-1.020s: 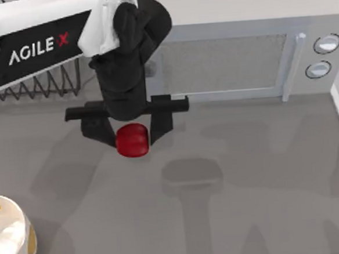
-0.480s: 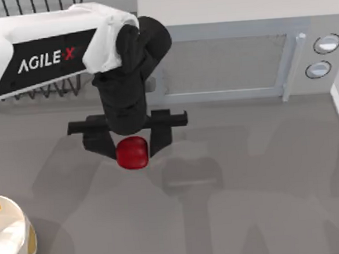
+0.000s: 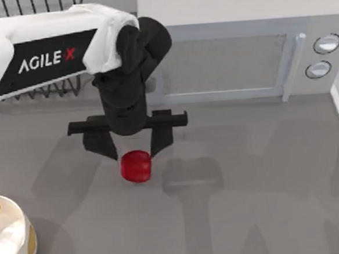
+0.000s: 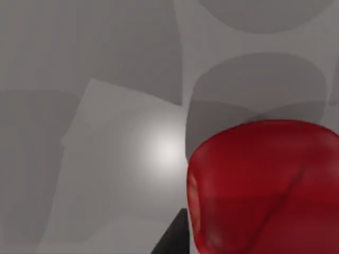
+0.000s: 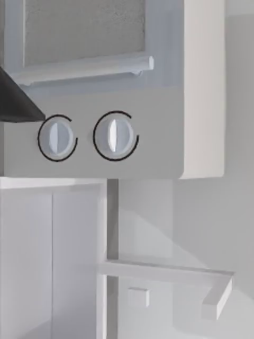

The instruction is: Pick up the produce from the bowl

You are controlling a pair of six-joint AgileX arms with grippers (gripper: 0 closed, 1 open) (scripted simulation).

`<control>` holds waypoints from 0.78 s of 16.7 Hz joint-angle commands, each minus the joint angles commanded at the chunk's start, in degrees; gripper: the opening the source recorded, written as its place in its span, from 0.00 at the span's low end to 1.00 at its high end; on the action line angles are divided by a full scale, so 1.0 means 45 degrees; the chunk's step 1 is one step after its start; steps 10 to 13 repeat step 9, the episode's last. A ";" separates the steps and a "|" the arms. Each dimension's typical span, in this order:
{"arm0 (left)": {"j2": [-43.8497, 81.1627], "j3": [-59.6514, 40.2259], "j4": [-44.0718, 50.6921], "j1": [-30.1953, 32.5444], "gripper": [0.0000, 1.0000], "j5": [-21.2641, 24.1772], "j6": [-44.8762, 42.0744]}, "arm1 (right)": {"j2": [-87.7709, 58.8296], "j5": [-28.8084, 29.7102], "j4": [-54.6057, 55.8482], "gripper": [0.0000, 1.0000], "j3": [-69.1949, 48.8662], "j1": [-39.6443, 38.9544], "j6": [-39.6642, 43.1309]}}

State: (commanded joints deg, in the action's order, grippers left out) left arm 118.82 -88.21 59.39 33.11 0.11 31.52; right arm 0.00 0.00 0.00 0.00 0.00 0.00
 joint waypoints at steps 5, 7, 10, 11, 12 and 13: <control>0.0000 0.0000 0.0000 0.0000 1.00 0.0000 0.0000 | 0.0000 0.0000 0.0000 1.00 0.0000 0.0000 0.0000; 0.0000 0.0000 0.0000 0.0000 1.00 0.0000 0.0000 | 0.0000 0.0000 0.0000 1.00 0.0000 0.0000 0.0000; 0.0000 0.0000 0.0000 0.0000 1.00 0.0000 0.0000 | 0.0000 0.0000 0.0000 1.00 0.0000 0.0000 0.0000; 0.0000 0.0000 0.0000 0.0000 1.00 0.0000 0.0000 | 0.0000 0.0000 0.0000 1.00 0.0000 0.0000 0.0000; 0.0000 0.0000 0.0000 0.0000 1.00 0.0000 0.0000 | 0.0000 0.0000 0.0000 1.00 0.0000 0.0000 0.0000; 0.0000 0.0000 0.0000 0.0000 1.00 0.0000 0.0000 | 0.0000 0.0000 0.0000 1.00 0.0000 0.0000 0.0000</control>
